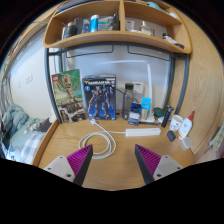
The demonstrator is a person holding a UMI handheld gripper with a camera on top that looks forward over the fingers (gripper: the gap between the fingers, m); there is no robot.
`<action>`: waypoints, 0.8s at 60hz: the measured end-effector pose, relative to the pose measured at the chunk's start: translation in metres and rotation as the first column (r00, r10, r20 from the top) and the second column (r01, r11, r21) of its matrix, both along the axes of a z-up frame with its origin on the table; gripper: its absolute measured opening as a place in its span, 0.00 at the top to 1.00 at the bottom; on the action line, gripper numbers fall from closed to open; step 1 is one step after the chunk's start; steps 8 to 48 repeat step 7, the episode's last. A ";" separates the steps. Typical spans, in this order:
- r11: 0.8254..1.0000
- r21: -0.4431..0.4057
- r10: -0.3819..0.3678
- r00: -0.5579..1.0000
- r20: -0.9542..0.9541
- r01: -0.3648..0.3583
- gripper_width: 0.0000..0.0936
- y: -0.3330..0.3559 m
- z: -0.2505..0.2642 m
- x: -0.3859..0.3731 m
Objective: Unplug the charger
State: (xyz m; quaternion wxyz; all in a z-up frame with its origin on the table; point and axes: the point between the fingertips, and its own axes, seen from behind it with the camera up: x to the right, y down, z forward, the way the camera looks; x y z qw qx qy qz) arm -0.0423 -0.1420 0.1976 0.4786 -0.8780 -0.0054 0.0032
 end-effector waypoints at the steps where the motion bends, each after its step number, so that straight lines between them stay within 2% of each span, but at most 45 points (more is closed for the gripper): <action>1: 1.000 0.000 0.001 1.000 0.002 -0.001 0.09 0.000 0.000 -0.001; 48: 1.000 0.003 0.005 1.000 0.001 -0.005 0.09 -0.001 0.000 -0.006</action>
